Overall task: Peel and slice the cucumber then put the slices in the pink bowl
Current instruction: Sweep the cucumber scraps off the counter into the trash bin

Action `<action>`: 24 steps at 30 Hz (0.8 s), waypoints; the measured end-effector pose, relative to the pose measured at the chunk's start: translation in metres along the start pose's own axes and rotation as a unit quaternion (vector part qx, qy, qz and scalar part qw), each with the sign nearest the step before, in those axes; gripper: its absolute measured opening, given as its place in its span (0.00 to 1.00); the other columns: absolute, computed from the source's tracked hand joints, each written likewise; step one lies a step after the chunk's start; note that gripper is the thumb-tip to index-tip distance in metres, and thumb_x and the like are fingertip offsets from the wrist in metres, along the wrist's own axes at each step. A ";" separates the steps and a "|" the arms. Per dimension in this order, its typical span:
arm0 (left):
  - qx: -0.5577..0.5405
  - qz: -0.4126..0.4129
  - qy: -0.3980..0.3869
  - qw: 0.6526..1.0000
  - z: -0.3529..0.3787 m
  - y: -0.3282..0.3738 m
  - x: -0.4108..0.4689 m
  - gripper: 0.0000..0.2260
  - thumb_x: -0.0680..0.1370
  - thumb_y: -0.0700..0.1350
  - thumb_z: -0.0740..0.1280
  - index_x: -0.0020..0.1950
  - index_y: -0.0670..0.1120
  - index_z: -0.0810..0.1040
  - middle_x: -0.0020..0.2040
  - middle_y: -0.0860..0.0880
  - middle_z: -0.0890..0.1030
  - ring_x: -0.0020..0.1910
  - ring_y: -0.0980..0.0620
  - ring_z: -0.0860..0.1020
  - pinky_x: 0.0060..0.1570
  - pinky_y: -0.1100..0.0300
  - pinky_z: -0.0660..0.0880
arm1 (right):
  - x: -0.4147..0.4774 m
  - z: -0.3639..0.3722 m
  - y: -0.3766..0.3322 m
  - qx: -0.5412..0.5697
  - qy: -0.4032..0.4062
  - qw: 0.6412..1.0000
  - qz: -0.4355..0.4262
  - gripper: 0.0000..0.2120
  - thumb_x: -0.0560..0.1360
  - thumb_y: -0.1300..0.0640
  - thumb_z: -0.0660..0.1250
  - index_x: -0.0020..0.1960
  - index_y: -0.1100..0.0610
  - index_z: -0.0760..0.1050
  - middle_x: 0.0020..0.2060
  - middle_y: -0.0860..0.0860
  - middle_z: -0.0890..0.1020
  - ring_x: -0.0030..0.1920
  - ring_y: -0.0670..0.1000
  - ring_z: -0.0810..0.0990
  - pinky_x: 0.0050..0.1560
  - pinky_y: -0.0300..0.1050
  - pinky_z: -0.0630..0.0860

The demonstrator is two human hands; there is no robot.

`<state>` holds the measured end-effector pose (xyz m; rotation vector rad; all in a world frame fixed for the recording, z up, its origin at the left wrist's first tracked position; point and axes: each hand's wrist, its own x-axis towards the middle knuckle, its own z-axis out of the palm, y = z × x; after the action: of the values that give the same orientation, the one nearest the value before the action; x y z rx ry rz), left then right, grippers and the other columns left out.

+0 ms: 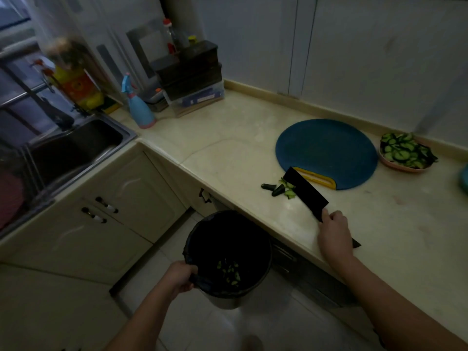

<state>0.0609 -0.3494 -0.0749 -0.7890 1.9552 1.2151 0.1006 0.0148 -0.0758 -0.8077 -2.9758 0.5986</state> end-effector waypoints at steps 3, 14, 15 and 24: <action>0.011 0.006 -0.006 1.000 0.004 0.003 -0.005 0.08 0.74 0.32 0.63 0.36 0.42 0.70 0.26 0.47 0.70 0.21 0.52 0.68 0.20 0.67 0.64 | 0.006 -0.001 -0.009 -0.008 -0.009 1.000 -0.012 0.22 0.77 0.67 0.56 0.70 0.63 0.63 0.55 0.62 0.71 0.55 0.60 0.68 0.52 0.51 0.70; 0.007 0.009 -0.004 1.000 0.007 -0.002 0.001 0.04 0.72 0.31 0.62 0.43 0.39 0.73 0.33 0.43 0.73 0.26 0.48 0.69 0.22 0.65 0.66 | 0.014 0.000 -0.017 -0.059 -0.066 0.986 -0.141 0.25 0.76 0.68 0.58 0.72 0.62 0.62 0.56 0.60 0.71 0.55 0.59 0.70 0.50 0.48 0.70; 0.005 0.008 -0.004 1.000 0.007 -0.002 0.000 0.04 0.72 0.31 0.62 0.42 0.39 0.73 0.33 0.44 0.73 0.26 0.49 0.69 0.22 0.65 0.65 | 0.010 0.002 -0.018 -0.070 -0.074 0.982 -0.159 0.25 0.76 0.67 0.58 0.72 0.61 0.61 0.57 0.60 0.71 0.56 0.58 0.70 0.50 0.47 0.70; -0.009 0.018 0.001 1.000 0.010 -0.001 -0.015 0.10 0.73 0.30 0.61 0.34 0.42 0.69 0.21 0.49 0.67 0.18 0.53 0.64 0.19 0.67 0.62 | -0.055 0.028 -0.031 -0.177 -0.053 0.897 -0.401 0.31 0.50 0.60 0.82 0.54 0.60 0.81 0.39 0.55 0.80 0.36 0.52 0.78 0.31 0.37 0.74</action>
<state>0.0728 -0.3387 -0.0660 -0.7668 1.9697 1.2556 0.1305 -0.0468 -0.0855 0.5066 -3.1393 0.0522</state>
